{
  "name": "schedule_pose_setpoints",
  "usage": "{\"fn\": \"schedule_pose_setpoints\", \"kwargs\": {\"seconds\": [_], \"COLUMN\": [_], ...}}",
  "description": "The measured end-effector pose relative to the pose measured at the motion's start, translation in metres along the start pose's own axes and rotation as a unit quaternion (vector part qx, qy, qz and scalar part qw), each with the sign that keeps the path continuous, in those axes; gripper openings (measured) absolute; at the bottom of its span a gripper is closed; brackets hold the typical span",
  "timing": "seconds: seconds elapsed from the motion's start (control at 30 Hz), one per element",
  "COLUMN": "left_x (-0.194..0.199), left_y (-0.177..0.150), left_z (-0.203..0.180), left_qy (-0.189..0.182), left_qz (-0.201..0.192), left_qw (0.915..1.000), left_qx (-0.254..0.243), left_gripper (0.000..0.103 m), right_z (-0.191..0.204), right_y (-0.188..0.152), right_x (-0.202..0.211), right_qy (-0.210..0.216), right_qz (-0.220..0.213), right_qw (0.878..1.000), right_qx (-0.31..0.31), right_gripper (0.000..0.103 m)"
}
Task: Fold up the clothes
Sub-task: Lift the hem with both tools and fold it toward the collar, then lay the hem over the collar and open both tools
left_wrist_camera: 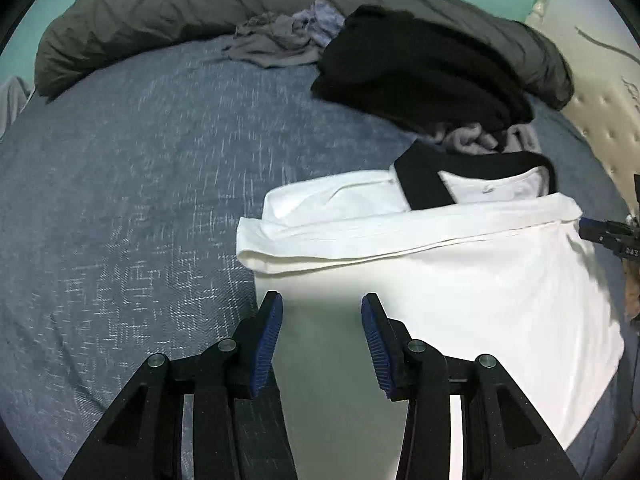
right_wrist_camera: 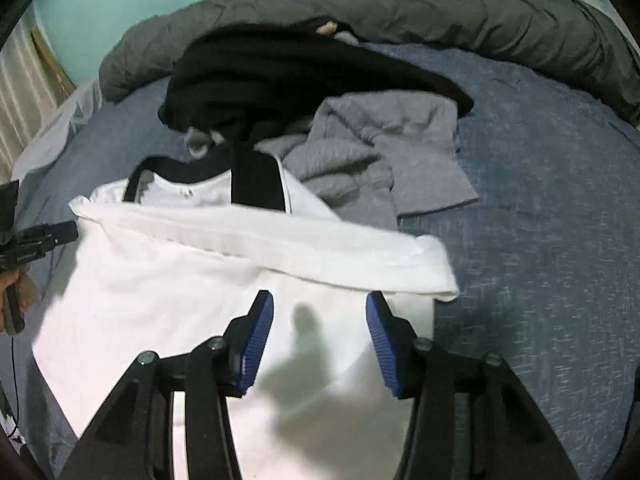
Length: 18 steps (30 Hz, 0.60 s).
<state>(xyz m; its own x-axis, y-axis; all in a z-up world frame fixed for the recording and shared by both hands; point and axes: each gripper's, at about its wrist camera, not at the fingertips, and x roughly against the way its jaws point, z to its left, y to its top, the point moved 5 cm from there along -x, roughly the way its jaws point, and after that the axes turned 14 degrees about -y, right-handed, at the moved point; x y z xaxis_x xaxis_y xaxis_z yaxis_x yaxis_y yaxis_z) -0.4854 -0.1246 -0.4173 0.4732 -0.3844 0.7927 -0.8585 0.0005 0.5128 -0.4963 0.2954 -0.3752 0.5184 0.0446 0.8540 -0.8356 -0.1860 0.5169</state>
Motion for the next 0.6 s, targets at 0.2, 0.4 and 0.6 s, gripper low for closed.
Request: {"fn": "schedule_pose_setpoints", "kwargs": {"seconds": [0.2,0.4,0.6], "left_x": [-0.012,-0.018,-0.02], "left_y": [0.011,0.02,0.037], "left_z": [0.016,0.02,0.025], "left_qy": [0.008,0.017,0.035], "left_qz": [-0.01,-0.016,-0.026], "left_qw": [0.9999,0.9997,0.9991], "left_qx": [0.01,0.002,-0.005], "left_gripper": [0.045,0.045,0.045], "right_z": [0.003,-0.001,-0.014], "right_y": [0.0,0.018,0.04], "right_x": [-0.024,-0.032,-0.034], "right_qy": [-0.02,-0.048,-0.067], "right_qz": [0.013,-0.01,-0.038], "right_qw": [1.0,0.999,0.997], "right_qx": [0.002,0.001,-0.026], "right_gripper": [0.047,0.042,0.039]}}
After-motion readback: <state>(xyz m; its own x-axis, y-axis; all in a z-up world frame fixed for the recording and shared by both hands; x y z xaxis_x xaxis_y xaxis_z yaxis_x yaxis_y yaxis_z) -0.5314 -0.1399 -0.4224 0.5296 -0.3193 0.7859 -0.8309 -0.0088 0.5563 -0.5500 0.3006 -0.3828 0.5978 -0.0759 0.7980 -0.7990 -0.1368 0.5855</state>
